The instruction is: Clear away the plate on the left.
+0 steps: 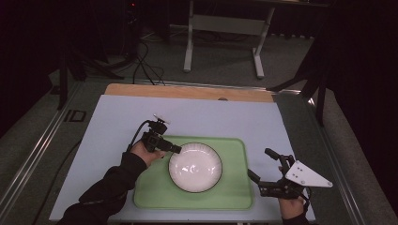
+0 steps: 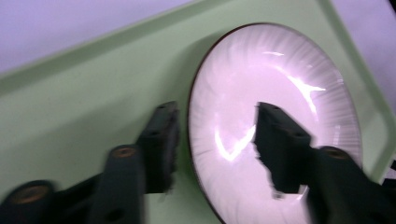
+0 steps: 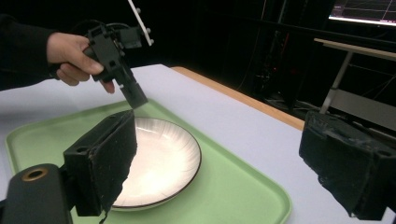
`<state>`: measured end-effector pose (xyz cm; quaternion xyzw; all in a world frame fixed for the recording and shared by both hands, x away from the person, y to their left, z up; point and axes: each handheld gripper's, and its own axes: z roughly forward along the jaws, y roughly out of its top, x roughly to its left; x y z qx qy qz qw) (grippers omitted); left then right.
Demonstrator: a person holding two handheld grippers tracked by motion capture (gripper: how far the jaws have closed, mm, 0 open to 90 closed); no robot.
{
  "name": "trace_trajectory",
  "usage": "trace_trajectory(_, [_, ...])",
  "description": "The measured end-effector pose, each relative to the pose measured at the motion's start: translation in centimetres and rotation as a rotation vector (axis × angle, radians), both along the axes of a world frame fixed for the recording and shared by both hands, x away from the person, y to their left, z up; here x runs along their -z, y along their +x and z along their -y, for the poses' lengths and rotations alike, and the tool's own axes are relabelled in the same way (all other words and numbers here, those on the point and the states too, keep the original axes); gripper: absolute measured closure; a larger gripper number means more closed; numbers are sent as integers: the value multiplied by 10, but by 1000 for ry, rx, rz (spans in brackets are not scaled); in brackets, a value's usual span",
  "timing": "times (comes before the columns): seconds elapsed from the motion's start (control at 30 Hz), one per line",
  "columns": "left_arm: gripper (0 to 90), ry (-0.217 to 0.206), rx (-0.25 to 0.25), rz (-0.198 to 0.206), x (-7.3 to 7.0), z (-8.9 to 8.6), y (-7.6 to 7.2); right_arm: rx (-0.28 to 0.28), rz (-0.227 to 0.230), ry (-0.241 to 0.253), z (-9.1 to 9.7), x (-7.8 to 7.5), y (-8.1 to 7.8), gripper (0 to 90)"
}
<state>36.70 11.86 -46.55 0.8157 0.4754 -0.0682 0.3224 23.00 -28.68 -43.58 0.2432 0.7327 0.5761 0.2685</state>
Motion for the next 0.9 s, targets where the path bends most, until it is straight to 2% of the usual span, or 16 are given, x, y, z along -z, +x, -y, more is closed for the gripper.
trace_trajectory(0.07, [358,-16,27,4,-2,-1,-1,1,0,3,0,0,0,110])
trace_trajectory(0.1, [349,-26,55,20,-7,-2,-4,3,1,6,1,-1,0,110])
trace_trajectory(0.17, [339,-18,54,29,-9,-2,-6,2,3,5,1,-1,0,110])
trace_trajectory(0.2, [278,-18,54,29,-9,-2,-6,2,3,5,1,-1,0,110])
trace_trajectory(0.23, [278,-21,82,38,-13,-2,-9,3,6,5,1,-1,0,110])
trace_trajectory(0.3, [213,-29,118,78,-19,-2,-16,2,1,2,0,0,0,110])
trace_trajectory(0.33, [178,-29,118,78,-19,-2,-16,2,0,1,0,0,0,110])
trace_trajectory(0.4, [156,-45,117,112,-24,-3,-20,1,-1,2,-1,0,0,110])
trace_trajectory(0.47, [65,-67,109,147,-30,-6,-25,1,1,-2,-2,0,0,110])
trace_trajectory(0.5, [34,-67,109,147,-30,-6,-25,0,0,-2,-2,0,-1,110])
trace_trajectory(0.57, [30,-66,115,151,-33,-8,-26,0,0,-2,-2,0,-1,110])
trace_trajectory(0.6, [23,-84,99,188,-39,-12,-32,0,0,-4,-2,0,0,110])
trace_trajectory(0.63, [23,-78,100,197,-42,-13,-34,0,0,-4,-2,0,0,110])
trace_trajectory(0.7, [23,-95,103,201,-47,-17,-38,2,0,-6,-3,0,0,110])
trace_trajectory(0.83, [23,-78,123,228,-54,-24,-47,0,-6,-11,-4,0,0,110])
trace_trajectory(0.9, [23,-87,117,231,-57,-28,-52,1,-6,-12,-4,0,0,110])
